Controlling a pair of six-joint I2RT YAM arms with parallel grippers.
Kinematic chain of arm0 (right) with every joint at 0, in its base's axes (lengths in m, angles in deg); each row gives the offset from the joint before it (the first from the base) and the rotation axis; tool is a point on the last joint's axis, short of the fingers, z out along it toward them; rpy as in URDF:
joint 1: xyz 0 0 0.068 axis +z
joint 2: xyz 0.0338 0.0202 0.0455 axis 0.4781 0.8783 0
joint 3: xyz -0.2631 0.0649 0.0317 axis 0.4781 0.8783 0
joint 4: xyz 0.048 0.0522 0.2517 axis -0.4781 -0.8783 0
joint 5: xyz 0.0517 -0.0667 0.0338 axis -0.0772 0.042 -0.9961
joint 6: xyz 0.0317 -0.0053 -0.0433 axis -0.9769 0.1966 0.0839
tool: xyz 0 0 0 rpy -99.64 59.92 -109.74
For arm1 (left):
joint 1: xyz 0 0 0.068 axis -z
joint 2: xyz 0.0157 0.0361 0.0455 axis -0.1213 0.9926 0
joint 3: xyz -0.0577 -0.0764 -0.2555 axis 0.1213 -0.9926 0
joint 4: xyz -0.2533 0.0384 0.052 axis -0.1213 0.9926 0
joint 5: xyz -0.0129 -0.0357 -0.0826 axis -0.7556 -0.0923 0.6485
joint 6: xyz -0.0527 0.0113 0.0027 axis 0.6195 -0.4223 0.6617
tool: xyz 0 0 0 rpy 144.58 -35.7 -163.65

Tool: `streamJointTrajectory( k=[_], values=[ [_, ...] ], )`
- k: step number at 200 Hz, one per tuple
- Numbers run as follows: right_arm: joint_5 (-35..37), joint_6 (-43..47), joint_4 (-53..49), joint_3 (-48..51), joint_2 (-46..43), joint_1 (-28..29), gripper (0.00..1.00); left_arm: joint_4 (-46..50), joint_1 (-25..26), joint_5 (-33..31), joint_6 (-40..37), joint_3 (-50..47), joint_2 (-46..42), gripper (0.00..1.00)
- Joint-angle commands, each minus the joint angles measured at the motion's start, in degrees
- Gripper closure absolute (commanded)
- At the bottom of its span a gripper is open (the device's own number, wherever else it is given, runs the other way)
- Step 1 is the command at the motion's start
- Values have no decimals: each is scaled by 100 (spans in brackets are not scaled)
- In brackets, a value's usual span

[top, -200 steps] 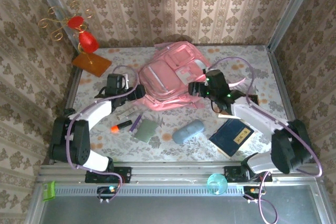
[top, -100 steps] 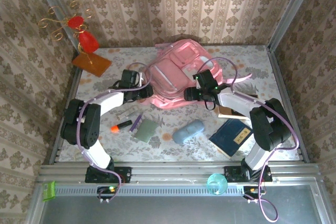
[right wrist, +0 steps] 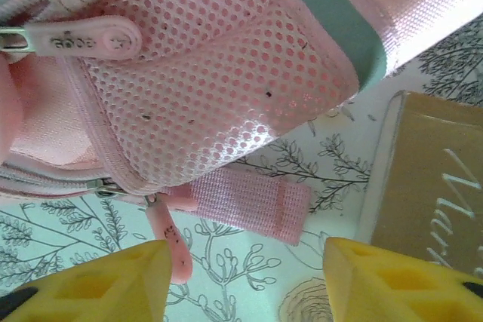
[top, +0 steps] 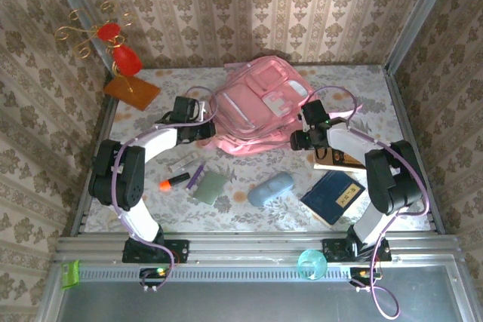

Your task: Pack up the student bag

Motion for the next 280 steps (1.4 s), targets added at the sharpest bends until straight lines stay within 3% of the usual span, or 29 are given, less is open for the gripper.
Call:
streamJointTrajectory(
  k=[1,58,149,195,219,244,267,280],
  values=[
    [-485,251,-305,-294,301,49,47,181,-129,170,-340,253,73,95],
    [-948,288,-185,-304,446,123,44,191,-167,288,-403,329,226,96],
    [-972,317,-308,-513,648,128,85,191,-222,270,-462,335,277,97],
    [-1897,244,56,-174,177,456,99,446,-477,305,-667,652,468,95],
    [-2111,-19,383,-59,43,651,100,533,-596,297,-734,856,549,83],
    [-2144,-250,603,-37,133,669,100,476,-655,77,-693,736,312,58],
    [-2216,-397,782,-38,300,670,100,295,-659,-534,-544,225,-270,37],
    [-2306,-473,909,-15,379,673,99,172,-636,-982,-423,-197,-752,30]
  ],
)
